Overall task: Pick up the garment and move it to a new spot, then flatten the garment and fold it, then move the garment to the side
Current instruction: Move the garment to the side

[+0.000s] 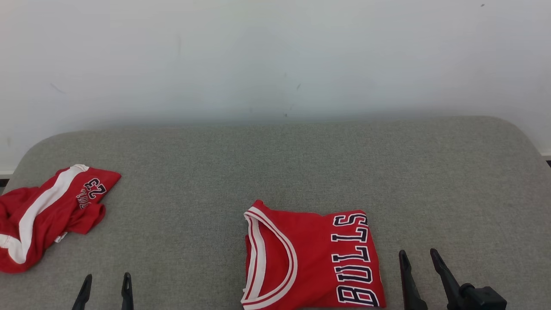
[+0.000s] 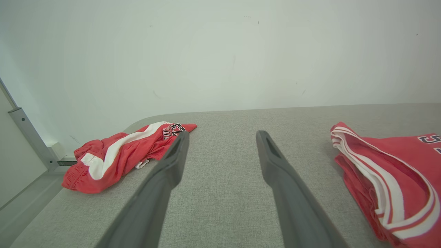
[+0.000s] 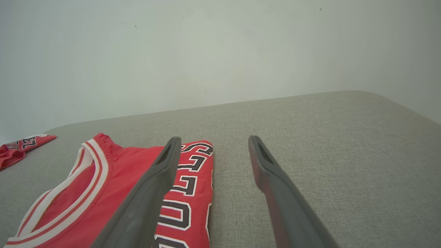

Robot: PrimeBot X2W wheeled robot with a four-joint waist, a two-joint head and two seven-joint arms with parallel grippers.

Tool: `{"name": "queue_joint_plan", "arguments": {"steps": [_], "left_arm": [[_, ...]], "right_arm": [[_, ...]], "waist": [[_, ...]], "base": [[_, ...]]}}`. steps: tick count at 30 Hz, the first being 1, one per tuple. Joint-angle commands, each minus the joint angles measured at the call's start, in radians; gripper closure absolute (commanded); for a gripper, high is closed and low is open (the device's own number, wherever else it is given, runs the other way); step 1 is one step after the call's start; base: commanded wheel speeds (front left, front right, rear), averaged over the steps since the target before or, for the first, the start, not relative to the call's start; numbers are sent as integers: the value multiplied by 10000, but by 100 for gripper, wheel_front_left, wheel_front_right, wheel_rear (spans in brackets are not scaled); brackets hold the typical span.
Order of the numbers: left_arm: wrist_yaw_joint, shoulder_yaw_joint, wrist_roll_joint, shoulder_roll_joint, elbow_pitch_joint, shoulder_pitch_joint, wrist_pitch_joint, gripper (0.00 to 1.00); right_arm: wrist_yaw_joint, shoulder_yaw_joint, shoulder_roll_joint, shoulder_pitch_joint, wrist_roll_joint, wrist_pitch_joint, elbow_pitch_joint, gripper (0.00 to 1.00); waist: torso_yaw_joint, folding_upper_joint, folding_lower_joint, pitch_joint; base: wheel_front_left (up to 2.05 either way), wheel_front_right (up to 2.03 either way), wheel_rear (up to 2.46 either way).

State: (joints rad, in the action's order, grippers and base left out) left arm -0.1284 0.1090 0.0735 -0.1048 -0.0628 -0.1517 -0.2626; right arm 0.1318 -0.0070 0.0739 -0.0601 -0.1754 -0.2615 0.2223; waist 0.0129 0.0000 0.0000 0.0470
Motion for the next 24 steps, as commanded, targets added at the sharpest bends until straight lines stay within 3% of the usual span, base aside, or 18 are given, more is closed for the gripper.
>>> {"name": "queue_joint_plan", "arguments": {"steps": [1, 24], "left_arm": [[-9, 12, 39, -29, -14, -65, -31, 0], [-21, 43, 22, 69, -43, -6, -31, 0]], "right_arm": [[-26, 20, 41, 22, 15, -47, 8, 0], [-26, 186, 162, 251, 63, -46, 167, 0]], "waist": [[2, 0, 0, 2], [68, 0, 0, 10]], "base": [[0, 0, 0], [0, 0, 0]]}}
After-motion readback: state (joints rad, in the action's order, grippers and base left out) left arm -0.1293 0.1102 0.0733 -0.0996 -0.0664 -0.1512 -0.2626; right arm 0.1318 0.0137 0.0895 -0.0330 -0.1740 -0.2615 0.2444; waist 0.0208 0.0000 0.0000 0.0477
